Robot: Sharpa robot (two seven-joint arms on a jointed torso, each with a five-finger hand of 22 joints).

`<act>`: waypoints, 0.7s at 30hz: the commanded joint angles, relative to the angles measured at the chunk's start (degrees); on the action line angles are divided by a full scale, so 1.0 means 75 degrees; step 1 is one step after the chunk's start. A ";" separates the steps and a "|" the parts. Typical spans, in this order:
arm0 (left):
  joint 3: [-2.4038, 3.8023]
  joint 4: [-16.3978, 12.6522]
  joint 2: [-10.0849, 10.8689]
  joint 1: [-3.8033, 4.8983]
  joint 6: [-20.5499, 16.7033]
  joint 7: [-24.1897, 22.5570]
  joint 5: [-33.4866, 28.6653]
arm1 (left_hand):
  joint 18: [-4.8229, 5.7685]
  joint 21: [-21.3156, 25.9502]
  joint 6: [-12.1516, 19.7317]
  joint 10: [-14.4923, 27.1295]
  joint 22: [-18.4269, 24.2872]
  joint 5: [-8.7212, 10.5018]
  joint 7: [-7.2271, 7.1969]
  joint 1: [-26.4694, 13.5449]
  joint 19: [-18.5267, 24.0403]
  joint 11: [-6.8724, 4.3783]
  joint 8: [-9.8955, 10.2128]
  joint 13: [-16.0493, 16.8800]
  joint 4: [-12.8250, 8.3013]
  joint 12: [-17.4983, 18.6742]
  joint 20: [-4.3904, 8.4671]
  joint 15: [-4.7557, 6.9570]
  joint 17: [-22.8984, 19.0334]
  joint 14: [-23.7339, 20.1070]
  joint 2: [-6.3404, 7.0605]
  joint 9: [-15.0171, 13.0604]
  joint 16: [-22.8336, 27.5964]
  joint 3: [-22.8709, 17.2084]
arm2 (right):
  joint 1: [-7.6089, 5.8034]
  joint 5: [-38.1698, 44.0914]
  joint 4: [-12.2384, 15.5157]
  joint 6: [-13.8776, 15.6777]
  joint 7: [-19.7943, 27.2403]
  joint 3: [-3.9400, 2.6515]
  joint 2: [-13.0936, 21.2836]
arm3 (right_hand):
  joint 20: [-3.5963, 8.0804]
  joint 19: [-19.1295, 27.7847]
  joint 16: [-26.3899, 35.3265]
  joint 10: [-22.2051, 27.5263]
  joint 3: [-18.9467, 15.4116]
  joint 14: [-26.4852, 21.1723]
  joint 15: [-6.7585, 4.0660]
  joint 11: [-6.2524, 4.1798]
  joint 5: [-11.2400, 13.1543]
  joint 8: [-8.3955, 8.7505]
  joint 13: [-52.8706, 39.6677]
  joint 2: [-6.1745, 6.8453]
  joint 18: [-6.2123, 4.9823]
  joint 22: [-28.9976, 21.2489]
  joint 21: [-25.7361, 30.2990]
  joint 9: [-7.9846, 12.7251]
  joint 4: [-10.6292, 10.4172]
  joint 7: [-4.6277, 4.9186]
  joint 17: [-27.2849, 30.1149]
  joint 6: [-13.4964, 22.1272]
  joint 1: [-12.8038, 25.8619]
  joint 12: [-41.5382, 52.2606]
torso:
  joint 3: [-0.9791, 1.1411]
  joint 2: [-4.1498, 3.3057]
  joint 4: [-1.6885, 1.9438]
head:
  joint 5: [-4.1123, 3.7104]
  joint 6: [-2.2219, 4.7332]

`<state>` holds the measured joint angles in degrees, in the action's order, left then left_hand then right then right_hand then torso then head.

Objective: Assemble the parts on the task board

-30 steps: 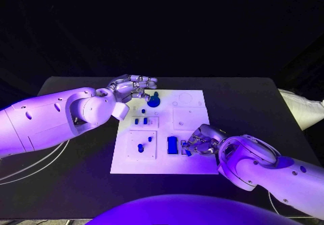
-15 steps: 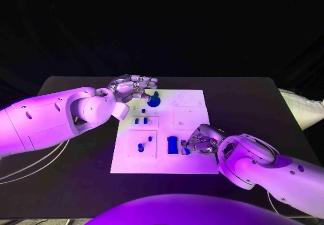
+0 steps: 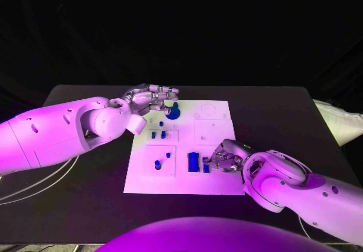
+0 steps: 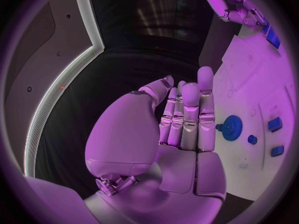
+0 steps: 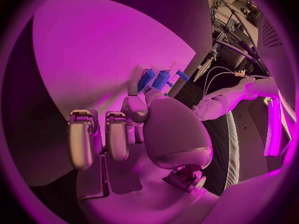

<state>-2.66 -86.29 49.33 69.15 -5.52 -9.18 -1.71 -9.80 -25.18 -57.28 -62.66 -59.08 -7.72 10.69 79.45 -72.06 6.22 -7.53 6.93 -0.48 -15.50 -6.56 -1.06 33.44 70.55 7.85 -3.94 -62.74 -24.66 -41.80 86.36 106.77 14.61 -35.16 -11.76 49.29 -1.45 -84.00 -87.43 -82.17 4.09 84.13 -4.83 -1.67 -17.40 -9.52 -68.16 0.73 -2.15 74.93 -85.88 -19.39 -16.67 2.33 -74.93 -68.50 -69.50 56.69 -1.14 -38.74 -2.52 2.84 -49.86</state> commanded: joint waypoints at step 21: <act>0.0003 0.0012 0.0032 0.0002 0.0211 0.0046 0.0073 | -0.0075 0.0041 0.0073 0.0073 0.0011 -0.0024 0.0006 0.0013 0.0048 -0.0004 -0.0044 0.0010 -0.0017 -0.0059 -0.0010 -0.0010 -0.0022 -0.0058 -0.0076 0.0002 -0.0003 0.0022 | 0.0152 0.0194 0.0608 -0.0147 0.0226 -0.0006 0.0568 | 0.0051 -0.0451 -0.0008 -0.0020 -0.1312 0.0683 -0.0046 0.0010 0.1023 0.0008 -0.0058 0.0262 0.0098 0.1382 0.0020 -0.0245 0.0143 0.0042 -0.1552 0.0049 0.0206 -0.0108 | 0.0002 0.0003 -0.0019 | -0.0027 0.0031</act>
<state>-2.67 -86.17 49.63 69.15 -5.05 -8.71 -1.37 -9.80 -25.18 -57.28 -62.67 -59.09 -7.72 10.68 79.45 -72.06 6.21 -7.53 6.93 -0.48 -15.76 -6.56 -1.06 33.32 70.55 7.85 -3.94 -62.74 -24.66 -40.81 87.71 111.13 14.87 -34.42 -11.81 53.50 -1.45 -84.00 -87.43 -82.16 -5.48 84.13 -4.82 -1.67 -10.09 -9.51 -68.55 2.75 -2.15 74.92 -85.88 -21.16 -15.78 2.51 -74.91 -68.31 -67.41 56.08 -1.10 -38.72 -2.63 2.73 -49.66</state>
